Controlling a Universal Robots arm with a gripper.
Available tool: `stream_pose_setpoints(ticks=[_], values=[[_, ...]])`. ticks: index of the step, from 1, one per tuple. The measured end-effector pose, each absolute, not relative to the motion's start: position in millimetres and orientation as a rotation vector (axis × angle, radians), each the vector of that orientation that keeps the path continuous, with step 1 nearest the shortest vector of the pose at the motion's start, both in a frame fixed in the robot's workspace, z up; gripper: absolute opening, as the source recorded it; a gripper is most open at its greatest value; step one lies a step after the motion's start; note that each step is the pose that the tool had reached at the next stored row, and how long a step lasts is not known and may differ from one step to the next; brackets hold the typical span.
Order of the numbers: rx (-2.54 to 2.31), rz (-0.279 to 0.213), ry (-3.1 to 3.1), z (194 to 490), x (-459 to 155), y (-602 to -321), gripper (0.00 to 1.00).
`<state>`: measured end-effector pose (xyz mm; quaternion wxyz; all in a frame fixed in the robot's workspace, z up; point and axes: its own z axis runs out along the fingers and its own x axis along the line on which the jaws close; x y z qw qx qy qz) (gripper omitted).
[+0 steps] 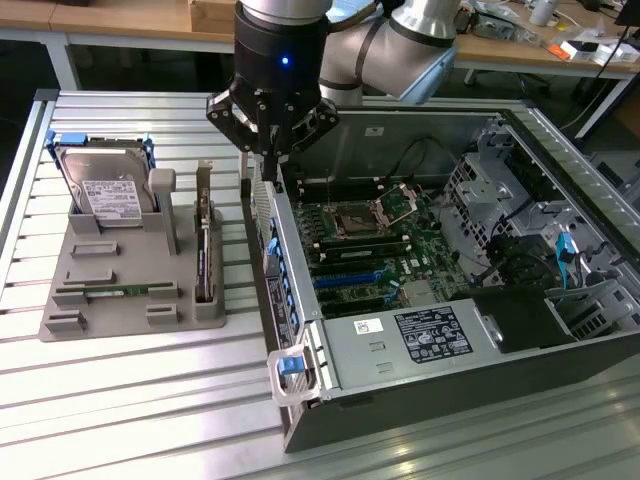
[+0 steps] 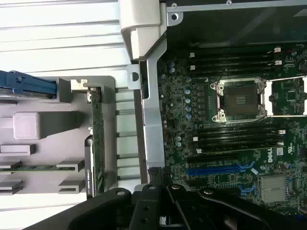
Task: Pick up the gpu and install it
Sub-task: 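Reach for the gpu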
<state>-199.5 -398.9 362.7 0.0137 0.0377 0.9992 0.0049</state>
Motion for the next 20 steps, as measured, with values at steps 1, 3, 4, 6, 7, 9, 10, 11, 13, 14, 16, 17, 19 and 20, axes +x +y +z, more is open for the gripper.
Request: stream_pose_setpoints(ticks=[1,3,4,6,7,9,10,11,13,14,16,17,19,20], values=[[0.117,0.015,3.112,362.7,-213.1,-398.9,0.11],[0.117,0.015,3.112,362.7,-214.9,-398.9,0.11],[0.117,0.015,3.112,362.7,-215.3,-398.9,0.11],[0.117,0.015,3.112,362.7,-216.0,-398.9,0.11],[0.117,0.015,3.112,362.7,-216.3,-399.0,0.11],[0.117,0.015,3.112,362.7,-216.7,-398.9,0.11],[0.117,0.015,3.112,362.7,-216.9,-398.9,0.11],[0.117,0.015,3.112,362.7,-217.1,-398.9,0.11],[0.117,0.015,3.112,362.7,-217.7,-398.9,0.11],[0.117,0.015,3.112,362.7,-218.8,-398.9,0.11],[0.117,0.015,3.112,362.7,-219.9,-399.0,0.11],[0.117,0.015,3.112,362.7,-220.6,-398.9,0.11],[0.117,0.015,3.112,362.7,-221.9,-398.9,0.11],[0.117,0.015,3.112,362.7,-222.8,-398.9,0.11]])
